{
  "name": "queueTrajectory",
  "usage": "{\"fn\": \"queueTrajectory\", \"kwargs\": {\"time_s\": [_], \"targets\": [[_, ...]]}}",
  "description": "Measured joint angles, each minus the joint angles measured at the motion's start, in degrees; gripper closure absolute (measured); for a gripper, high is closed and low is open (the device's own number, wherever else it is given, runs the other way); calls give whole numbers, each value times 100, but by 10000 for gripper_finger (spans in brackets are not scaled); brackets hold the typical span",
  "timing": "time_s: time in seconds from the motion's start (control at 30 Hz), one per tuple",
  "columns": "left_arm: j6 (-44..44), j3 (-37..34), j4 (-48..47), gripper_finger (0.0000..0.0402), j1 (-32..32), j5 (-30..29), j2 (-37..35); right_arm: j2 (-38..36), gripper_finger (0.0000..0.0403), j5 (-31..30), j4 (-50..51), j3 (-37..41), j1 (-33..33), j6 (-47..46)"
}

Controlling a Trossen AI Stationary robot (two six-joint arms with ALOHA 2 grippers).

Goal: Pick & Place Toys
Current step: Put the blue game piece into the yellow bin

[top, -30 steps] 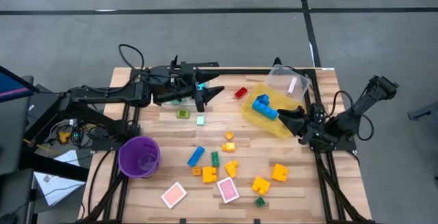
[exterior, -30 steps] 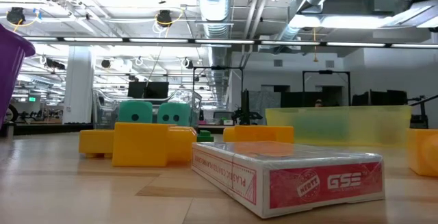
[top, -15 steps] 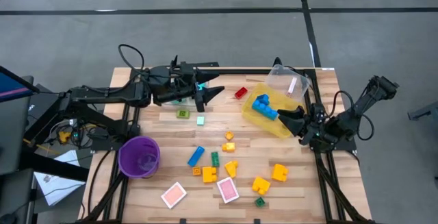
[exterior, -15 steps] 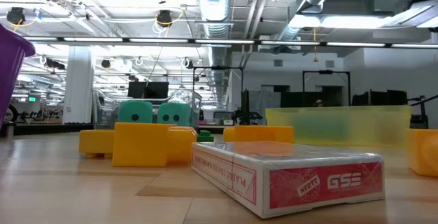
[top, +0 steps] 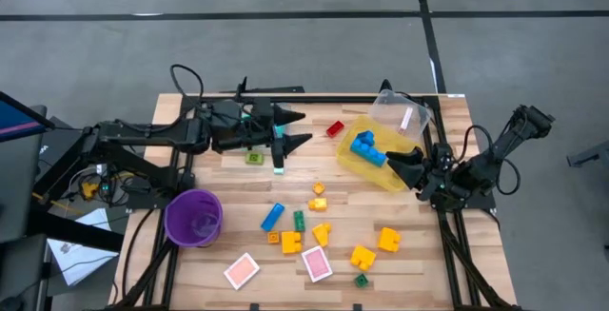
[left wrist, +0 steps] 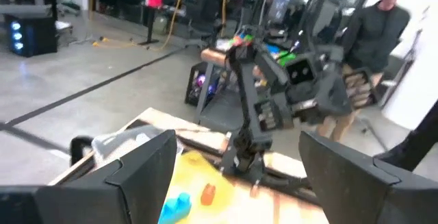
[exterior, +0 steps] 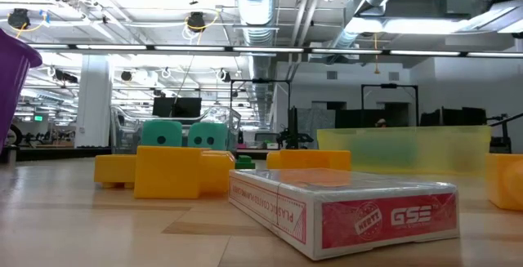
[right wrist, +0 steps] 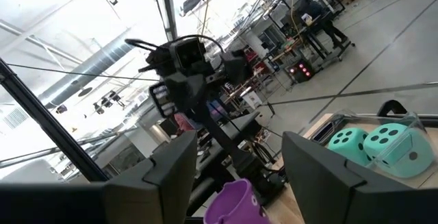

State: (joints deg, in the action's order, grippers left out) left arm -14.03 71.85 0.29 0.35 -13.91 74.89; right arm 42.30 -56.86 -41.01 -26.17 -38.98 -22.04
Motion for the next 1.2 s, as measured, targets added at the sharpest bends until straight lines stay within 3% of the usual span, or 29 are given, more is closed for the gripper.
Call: {"fn": "queueTrajectory", "kwargs": {"time_s": [0.17, 0.43, 0.7, 0.93, 1.2], "targets": [[10, 0, -582, 100, -223, -403, 0, 0, 196, 2, -17, 0, 0, -2], [-78, 37, -1663, 99, -755, -413, 0, 0, 196, 226, -144, 0, 2, 4], [-649, 232, -3108, 49, -1291, -528, 2, -94, 196, 367, -281, 0, 2, 6], [-1504, 232, -4086, 15, -1569, -529, 228, -298, 196, 589, -287, 0, 2, 103], [-3050, 235, -4728, 37, -1581, -329, 858, -343, 196, 605, -282, 0, 0, 167]]}}
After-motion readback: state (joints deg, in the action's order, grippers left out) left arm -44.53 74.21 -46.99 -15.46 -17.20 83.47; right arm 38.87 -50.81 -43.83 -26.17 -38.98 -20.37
